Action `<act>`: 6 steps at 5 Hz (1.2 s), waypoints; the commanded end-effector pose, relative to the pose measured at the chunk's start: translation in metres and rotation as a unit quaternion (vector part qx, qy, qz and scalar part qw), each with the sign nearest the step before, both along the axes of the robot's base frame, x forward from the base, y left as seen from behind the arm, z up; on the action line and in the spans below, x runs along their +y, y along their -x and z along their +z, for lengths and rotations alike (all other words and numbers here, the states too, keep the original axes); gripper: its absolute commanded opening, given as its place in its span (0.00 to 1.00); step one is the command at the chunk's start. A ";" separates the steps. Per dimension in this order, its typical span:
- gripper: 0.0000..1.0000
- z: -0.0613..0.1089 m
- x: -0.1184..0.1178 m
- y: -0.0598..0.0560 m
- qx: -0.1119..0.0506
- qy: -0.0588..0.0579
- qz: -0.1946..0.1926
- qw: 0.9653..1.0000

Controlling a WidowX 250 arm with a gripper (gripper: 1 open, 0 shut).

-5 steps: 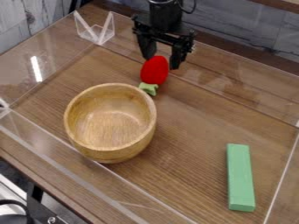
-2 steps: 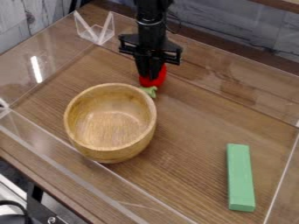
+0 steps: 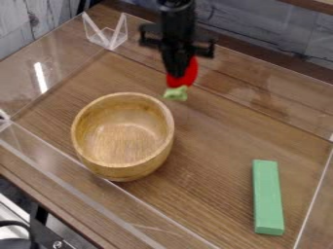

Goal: Move the red fruit to the right side of the table

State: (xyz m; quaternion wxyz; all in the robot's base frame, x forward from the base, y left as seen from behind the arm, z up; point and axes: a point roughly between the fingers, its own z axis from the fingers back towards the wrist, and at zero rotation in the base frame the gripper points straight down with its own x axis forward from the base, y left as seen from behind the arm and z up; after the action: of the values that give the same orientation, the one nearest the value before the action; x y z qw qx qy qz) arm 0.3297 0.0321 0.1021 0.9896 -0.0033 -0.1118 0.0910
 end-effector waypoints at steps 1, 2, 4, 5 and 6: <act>0.00 0.023 -0.029 0.002 -0.027 0.001 -0.036 0.999; 0.00 0.016 -0.069 0.005 -0.022 0.002 -0.085 0.996; 0.00 -0.007 -0.093 0.006 0.003 0.003 -0.087 0.996; 0.00 -0.016 -0.088 0.007 0.012 0.004 -0.085 0.996; 0.00 -0.013 -0.081 0.004 0.009 0.007 -0.080 0.997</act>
State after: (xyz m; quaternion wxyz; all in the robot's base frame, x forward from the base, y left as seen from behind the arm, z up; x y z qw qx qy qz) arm 0.3198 -0.0489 0.0755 0.9966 -0.0161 -0.0789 0.0151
